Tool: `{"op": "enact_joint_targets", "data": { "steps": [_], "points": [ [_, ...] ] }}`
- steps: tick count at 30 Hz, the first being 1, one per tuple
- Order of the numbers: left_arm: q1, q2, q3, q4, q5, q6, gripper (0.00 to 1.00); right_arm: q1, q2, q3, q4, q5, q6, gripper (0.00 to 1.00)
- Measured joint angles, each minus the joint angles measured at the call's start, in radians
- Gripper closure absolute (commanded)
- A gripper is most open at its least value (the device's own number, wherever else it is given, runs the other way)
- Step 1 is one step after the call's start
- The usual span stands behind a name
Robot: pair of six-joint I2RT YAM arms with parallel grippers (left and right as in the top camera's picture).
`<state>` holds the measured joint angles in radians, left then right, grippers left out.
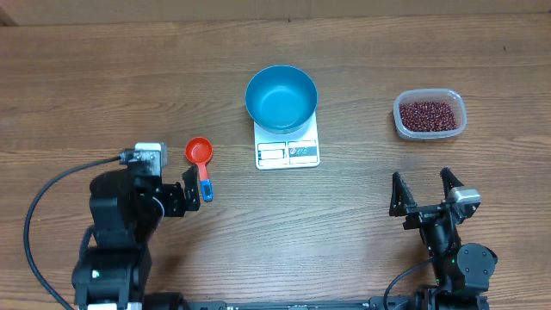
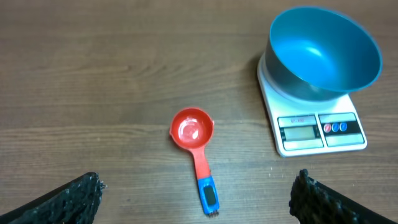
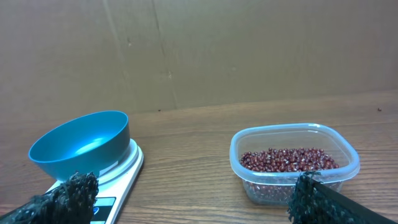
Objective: Scoop item into bowl and weigh 150g on scale
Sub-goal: 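Raise the left gripper and move it over the red measuring cup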
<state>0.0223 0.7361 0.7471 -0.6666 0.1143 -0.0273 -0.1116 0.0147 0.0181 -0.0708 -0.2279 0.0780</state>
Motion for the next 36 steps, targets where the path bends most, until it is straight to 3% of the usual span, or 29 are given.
{"op": "enact_joint_targets", "data": {
  "steps": [16,28,36],
  "points": [
    [0.004,0.294,0.257,-0.211,0.000,0.000,0.00,0.000,0.000,0.000,0.000,0.000,0.000,0.00],
    [0.008,0.418,0.391,-0.340,-0.003,0.007,0.01,0.000,0.000,0.000,0.000,0.000,0.000,0.00],
    [0.082,0.496,0.486,-0.415,0.041,0.057,0.00,0.000,0.000,0.000,0.000,0.000,0.000,0.00]
  ]
}}
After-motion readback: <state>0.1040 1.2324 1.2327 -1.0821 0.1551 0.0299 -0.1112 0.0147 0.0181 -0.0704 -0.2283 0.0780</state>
